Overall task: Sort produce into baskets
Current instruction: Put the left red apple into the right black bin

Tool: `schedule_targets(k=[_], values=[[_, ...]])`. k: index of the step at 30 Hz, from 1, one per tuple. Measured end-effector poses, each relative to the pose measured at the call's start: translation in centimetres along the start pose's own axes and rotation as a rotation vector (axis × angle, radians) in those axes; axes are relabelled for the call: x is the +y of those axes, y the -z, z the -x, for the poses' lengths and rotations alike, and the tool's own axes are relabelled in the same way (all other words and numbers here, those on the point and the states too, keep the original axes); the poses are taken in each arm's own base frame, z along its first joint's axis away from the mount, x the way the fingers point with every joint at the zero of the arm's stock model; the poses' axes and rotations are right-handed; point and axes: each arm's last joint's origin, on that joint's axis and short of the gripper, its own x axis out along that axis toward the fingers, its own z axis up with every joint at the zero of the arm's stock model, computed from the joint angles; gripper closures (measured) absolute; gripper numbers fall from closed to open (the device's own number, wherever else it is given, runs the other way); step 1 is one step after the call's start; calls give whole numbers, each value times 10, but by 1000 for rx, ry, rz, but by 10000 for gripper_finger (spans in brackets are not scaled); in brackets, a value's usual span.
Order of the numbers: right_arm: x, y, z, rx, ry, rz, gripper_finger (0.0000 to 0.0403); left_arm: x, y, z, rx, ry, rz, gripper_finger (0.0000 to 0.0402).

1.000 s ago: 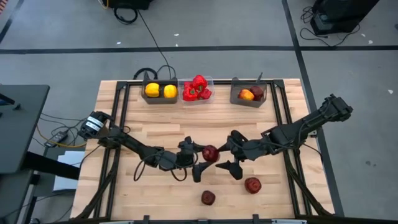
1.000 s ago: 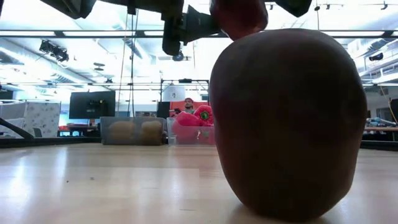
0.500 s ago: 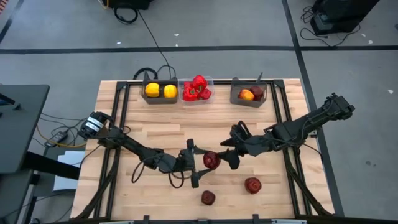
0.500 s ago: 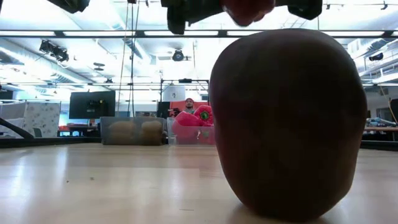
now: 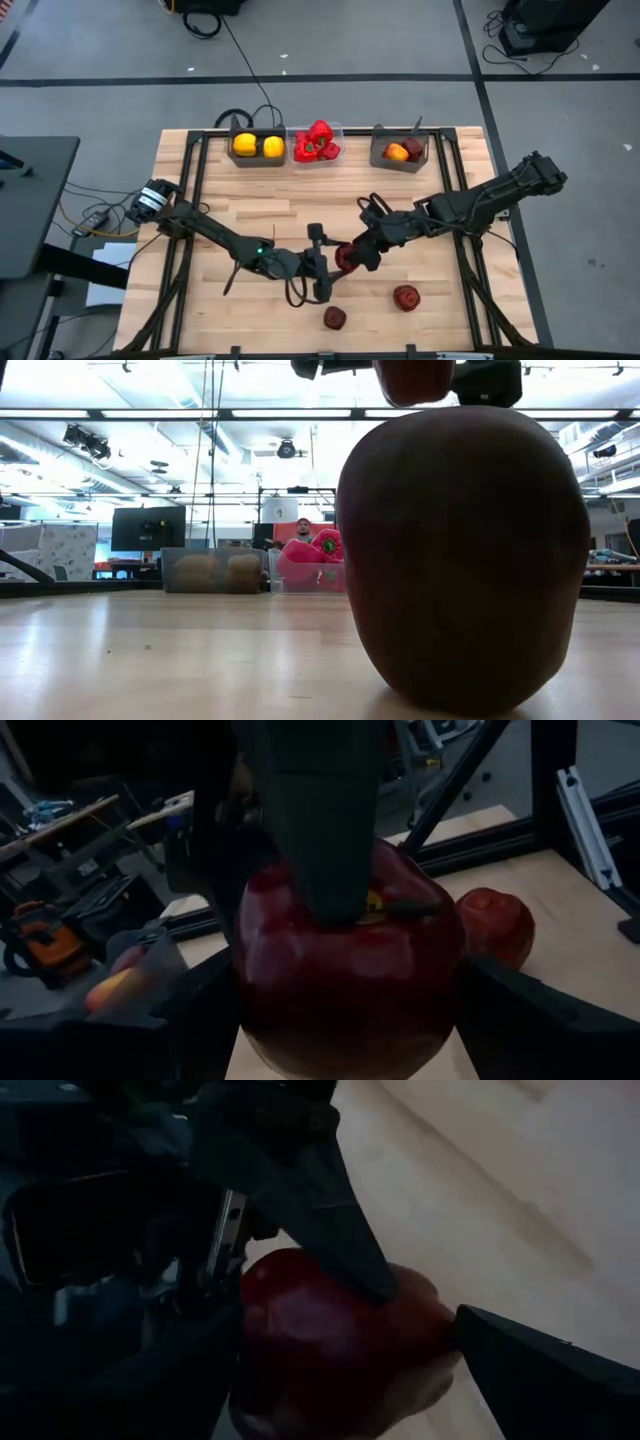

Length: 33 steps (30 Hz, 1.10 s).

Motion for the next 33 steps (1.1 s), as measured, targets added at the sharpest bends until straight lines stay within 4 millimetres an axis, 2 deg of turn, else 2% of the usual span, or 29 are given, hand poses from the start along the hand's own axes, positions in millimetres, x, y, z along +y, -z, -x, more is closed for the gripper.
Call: schedule_targets(k=[6, 11, 14, 20, 25, 28, 33], values=[[-2, -5, -6, 67, -45, 5, 5, -1, -3, 0, -10, 5, -36, 89], [1, -7, -6, 82, -96, 43, 9, 0, -7, 0, -26, -10, 14, 84], [1, -8, -6, 71, -90, 46, 31, 2, -6, 0, -17, -54, 117, 71], [-4, -13, -7, 64, -72, 35, 114, 7, -2, -3, 12, -90, 198, 13], [-9, -16, -8, 61, -43, 31, 178, 10, 4, -6, 57, -109, 232, 15], [-14, -19, -5, 46, 5, 104, 184, 15, 8, -10, 84, -115, 309, 24], [-33, -14, 8, 64, 227, 209, 154, 22, 27, -19, 196, -118, 443, 50]])
